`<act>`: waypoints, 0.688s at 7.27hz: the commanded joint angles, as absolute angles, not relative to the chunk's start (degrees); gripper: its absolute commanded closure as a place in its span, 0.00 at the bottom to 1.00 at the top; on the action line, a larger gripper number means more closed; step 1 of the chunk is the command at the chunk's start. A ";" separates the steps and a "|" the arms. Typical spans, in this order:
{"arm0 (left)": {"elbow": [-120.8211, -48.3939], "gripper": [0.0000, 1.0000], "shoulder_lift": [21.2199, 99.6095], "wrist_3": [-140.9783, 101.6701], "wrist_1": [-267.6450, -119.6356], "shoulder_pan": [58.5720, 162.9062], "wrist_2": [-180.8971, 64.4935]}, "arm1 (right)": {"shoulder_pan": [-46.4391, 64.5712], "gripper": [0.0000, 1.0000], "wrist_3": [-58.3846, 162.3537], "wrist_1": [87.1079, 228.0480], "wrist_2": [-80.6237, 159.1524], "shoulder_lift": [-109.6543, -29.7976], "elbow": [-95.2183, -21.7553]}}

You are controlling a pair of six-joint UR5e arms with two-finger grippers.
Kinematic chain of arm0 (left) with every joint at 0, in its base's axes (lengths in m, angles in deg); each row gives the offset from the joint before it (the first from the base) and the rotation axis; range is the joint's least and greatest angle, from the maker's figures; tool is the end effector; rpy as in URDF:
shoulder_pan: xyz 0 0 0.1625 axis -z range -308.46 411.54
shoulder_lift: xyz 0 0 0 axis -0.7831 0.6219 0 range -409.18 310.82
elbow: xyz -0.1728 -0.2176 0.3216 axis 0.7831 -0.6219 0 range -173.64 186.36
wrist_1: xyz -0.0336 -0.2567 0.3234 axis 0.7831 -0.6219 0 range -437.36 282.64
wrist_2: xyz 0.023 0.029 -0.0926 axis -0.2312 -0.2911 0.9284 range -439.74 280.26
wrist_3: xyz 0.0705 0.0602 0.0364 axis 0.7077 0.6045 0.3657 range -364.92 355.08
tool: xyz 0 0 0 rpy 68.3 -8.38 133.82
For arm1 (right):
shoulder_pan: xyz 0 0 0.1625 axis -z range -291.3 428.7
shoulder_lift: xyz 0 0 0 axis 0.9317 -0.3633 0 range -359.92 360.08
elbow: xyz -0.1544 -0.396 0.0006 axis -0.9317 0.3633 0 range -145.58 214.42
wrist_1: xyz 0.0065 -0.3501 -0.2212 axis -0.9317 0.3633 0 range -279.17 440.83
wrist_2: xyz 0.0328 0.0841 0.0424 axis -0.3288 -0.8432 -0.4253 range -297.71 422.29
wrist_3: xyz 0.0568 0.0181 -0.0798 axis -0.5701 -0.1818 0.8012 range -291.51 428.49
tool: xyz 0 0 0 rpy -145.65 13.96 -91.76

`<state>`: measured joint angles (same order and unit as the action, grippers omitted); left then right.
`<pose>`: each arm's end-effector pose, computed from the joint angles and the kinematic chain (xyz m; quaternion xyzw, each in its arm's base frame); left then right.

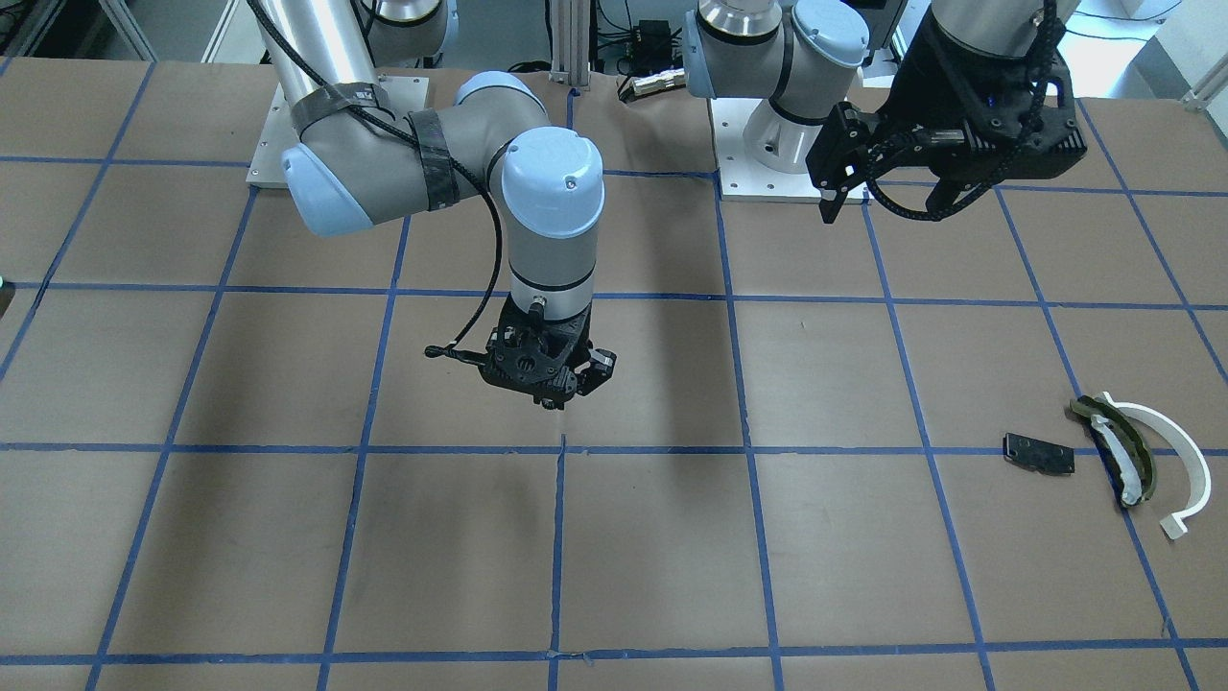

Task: Place bearing gear from tray to pile

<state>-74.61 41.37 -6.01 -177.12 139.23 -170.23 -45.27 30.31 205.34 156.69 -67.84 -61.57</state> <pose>-0.1125 -0.4944 0.5435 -0.0296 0.9995 0.0112 0.0042 0.3650 -0.5119 0.2844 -0.1255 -0.9898 0.0679 0.0039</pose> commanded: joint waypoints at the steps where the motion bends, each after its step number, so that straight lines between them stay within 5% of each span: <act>1: -76.07 0.00 42.83 -6.42 -178.55 138.91 -170.26 | -44.95 0.00 30.51 205.20 156.77 -68.12 -61.56; 5: -82.47 0.00 48.36 -14.22 -165.85 140.57 -165.99 | -32.33 0.01 50.20 192.77 156.24 -79.07 -61.29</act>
<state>-79.48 46.38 -10.89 -172.48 139.57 -168.63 -37.05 41.55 198.85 156.44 -75.16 -61.35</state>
